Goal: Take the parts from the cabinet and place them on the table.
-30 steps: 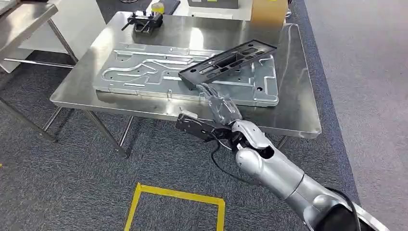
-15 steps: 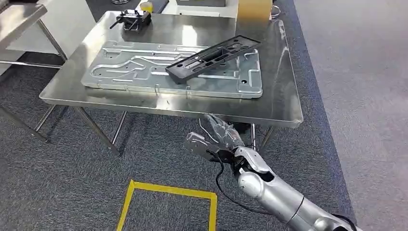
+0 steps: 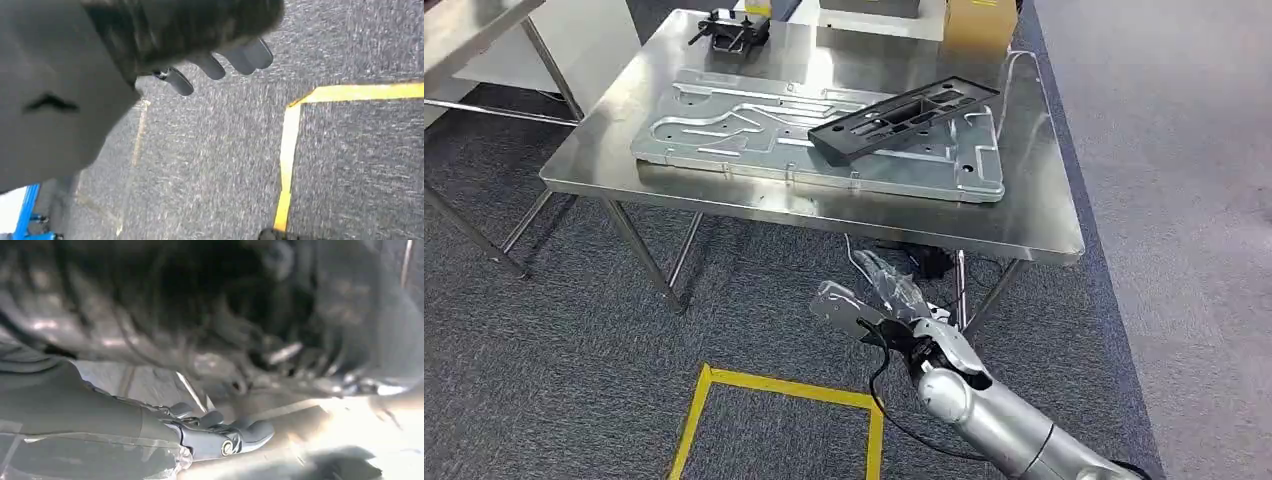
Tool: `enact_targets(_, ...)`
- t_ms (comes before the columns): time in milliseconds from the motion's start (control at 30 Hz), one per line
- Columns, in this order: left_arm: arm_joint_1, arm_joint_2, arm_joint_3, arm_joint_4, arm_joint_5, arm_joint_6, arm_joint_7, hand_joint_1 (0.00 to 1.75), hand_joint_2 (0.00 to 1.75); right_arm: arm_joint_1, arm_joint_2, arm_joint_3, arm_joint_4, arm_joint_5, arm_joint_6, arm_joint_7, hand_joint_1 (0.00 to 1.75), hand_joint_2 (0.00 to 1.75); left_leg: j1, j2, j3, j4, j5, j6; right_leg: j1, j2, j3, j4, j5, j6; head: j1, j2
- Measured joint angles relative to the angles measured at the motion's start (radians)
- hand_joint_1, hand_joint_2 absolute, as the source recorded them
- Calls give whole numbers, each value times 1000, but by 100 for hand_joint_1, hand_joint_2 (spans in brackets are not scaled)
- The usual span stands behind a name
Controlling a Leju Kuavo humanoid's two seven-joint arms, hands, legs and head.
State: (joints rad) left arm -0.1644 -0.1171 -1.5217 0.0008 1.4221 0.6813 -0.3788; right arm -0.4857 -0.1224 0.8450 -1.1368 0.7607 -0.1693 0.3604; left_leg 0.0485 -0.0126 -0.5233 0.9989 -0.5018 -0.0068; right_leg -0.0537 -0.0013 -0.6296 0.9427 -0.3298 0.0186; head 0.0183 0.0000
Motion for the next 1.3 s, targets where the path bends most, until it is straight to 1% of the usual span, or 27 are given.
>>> enact_targets(33,0,0,0,0,6,0,2,0,0,17,-6,-3,0,-13,-12,9,0,0,-1,0,1,0,-2,4,-1,-1,0,1,-1,4,0,0)
enact_targets(133,3,0,0,0,17,0,7,0,0,75,-28,-14,-2,-56,-59,39,0,0,-3,0,2,0,-8,8,-1,-1,1,3,-8,17,0,0)
enact_targets(167,3,0,0,0,26,0,10,0,0,96,-38,-18,-2,-85,-86,48,0,0,-3,0,3,0,-9,7,-1,-1,1,3,-11,28,-1,0)
enact_targets(200,3,0,0,0,31,0,11,0,0,121,-52,-22,-2,-110,-118,55,0,0,-4,0,4,0,-12,6,-1,-1,3,3,-15,44,-1,0)
enact_targets(233,3,0,0,0,35,0,13,0,0,149,-63,-25,-2,-140,-152,56,0,0,-5,0,5,0,-15,6,-1,-1,4,3,-18,57,-1,0)
enact_targets(267,4,1,0,0,36,0,14,0,0,182,-82,-29,-1,-170,-185,55,0,0,-5,0,7,0,-17,6,-1,-1,6,5,-22,63,0,0)
enact_targets(333,6,1,0,0,37,0,16,0,0,240,-110,-37,5,-208,-232,51,0,0,-4,0,12,-6,-18,4,-1,-1,6,8,-26,66,-1,0)
enact_targets(400,6,1,0,0,38,0,21,0,0,281,-135,-43,16,-268,-282,45,0,0,-4,1,15,-13,-20,2,-1,0,9,7,-29,62,-1,0)
enact_targets(433,5,1,0,0,38,0,25,0,0,305,-154,-50,27,-313,-312,35,0,0,-5,1,19,-16,-22,2,-1,0,11,6,-32,63,-1,0)
enact_targets(467,6,1,0,0,39,0,27,0,0,330,-164,-54,38,-365,-341,22,0,0,-5,1,22,-17,-24,1,-1,0,15,7,-37,69,-1,0)
enact_targets(500,6,1,0,0,40,0,29,0,0,359,-176,-60,55,-427,-368,2,0,0,-4,1,27,-20,-25,-1,-1,0,18,7,-40,71,-1,0)
enact_targets(567,6,1,0,0,41,0,33,0,0,405,-194,-66,100,-548,-409,-58,0,0,-4,0,34,-26,-25,-1,-1,-1,22,7,-42,69,-2,0)
enact_targets(633,6,0,0,0,41,0,35,0,0,442,-211,-75,159,-668,-425,-131,0,0,-4,1,40,-32,-25,-2,-1,0,26,6,-43,67,-1,0)
enact_targets(667,6,0,0,0,41,0,35,0,0,454,-217,-80,196,-735,-421,-170,0,0,-4,1,41,-32,-26,-2,-1,0,27,6,-43,67,-1,0)
enact_targets(733,6,0,0,0,41,0,35,0,0,461,-218,-88,270,-818,-402,-207,0,0,-4,2,41,-32,-26,-2,-1,1,26,7,-44,66,-1,0)
enact_targets(800,6,0,0,0,41,0,35,0,0,465,-218,-92,330,-845,-390,-220,0,0,-4,2,41,-32,-26,-3,-1,1,26,8,-44,66,0,0)
enact_targets(833,6,0,0,0,41,0,35,0,0,463,-217,-96,364,-870,-372,-228,0,0,-4,2,41,-32,-26,-3,-1,1,25,9,-45,65,-1,0)
enact_targets(933,5,0,0,0,40,0,34,0,0,446,-209,-107,466,-954,-307,-238,0,0,-4,2,42,-33,-26,-3,0,1,25,10,-46,63,-1,0)
enact_targets(967,5,0,0,0,40,0,32,0,0,439,-203,-115,505,-997,-273,-238,0,0,-4,2,42,-33,-26,-3,0,1,25,10,-46,63,-1,0)
enact_targets(1000,5,0,0,0,39,0,31,0,0,434,-195,-123,537,-1046,-238,-238,0,0,-8,3,41,-28,-29,-1,-2,1,26,7,-45,64,-1,0)
enact_targets(1067,6,1,0,0,38,0,26,0,0,426,-172,-151,606,-1130,-182,-238,0,0,-10,2,41,-25,-31,4,-6,0,25,9,-45,68,-2,0)
enact_targets(1133,6,3,0,0,37,0,26,0,0,421,-147,-168,647,-1157,-167,-238,0,0,-13,2,39,-22,-32,7,-9,0,26,8,-43,72,-2,0)
enact_targets(1167,6,5,0,0,37,0,24,0,0,419,-142,-175,664,-1170,-156,-235,0,0,-15,1,39,-22,-29,10,-10,0,28,4,-39,77,-2,0)
enact_targets(1200,5,6,0,-1,36,0,22,0,0,417,-133,-183,688,-1196,-130,-218,0,0,-16,1,40,-33,-17,19,-10,1,32,-2,-33,83,-2,0)
enact_targets(1233,5,6,0,-2,35,0,19,0,0,415,-127,-192,706,-1214,-104,-198,0,0,-2,4,54,-50,-5,26,-17,0,24,8,-50,80,2,0)
enact_targets(1267,5,7,0,-5,34,0,17,0,0,413,-122,-201,731,-1236,-79,-175,0,0,-5,6,57,-58,3,31,-10,-1,6,52,-91,74,7,0)
enact_targets(1300,5,9,0,-8,31,0,18,0,0,411,-116,-213,750,-1257,-63,-151,0,0,-6,8,54,-58,6,37,-8,1,-28,137,-141,69,11,0)
